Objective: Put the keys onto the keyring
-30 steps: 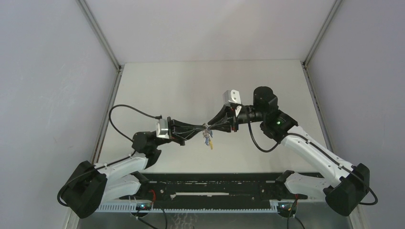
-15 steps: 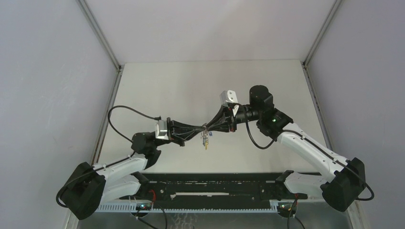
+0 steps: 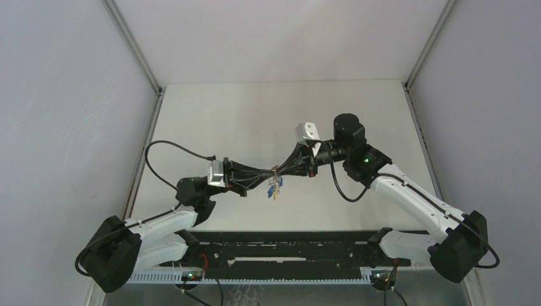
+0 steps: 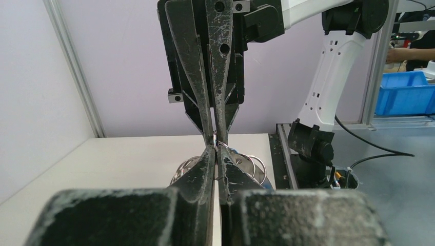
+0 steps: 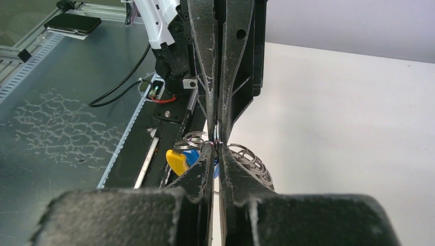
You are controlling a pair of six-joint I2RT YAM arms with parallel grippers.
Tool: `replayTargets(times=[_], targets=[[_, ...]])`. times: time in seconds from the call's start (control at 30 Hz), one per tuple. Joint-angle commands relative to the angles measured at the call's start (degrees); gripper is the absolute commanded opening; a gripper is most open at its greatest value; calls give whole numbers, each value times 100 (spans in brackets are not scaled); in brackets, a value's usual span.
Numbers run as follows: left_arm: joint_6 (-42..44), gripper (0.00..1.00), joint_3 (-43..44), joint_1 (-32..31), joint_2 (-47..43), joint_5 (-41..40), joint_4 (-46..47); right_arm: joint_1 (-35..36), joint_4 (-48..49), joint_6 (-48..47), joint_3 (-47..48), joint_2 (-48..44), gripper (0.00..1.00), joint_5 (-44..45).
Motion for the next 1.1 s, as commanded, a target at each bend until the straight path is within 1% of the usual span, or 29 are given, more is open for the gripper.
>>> replayTargets(times=[0.0, 0.1, 0.17, 0.23, 0.33, 0.4, 0.53, 0.6, 0.77, 0.9, 1.07], targets=[[-123, 12, 210, -30, 27, 37, 356, -58, 5, -307, 78, -181, 0, -90], [-228, 23, 190, 45, 48, 87, 353, -122, -658, -676, 258, -231, 0, 21], [-361, 28, 205, 117, 91, 182, 340, -144, -1175, -1033, 436, -234, 0, 146], [-450, 31, 266, 190, 120, 308, 179, -159, -1647, -1319, 612, -222, 0, 236], [-297, 31, 399, 199, 62, 463, -394, -176, -2140, -1601, 818, -208, 0, 370], [-183, 35, 435, 199, -20, 491, -663, -181, -2379, -1734, 924, -176, 0, 440], [256, 36, 687, 199, -229, 540, -1823, -167, -2774, -1887, 1134, -79, 0, 648], [440, 37, 724, 199, -376, 522, -2205, -137, -2890, -1933, 1216, -39, 0, 759], [991, 40, 966, 182, -680, 315, -3507, 10, -3170, -2059, 1351, 58, 0, 1160], [1181, 40, 1092, 127, -715, 236, -3859, 235, -3459, -2163, 1649, 196, 0, 1591], [1377, 38, 1305, 45, -569, 250, -4260, 398, -3714, -2217, 1799, 294, 0, 1855]])
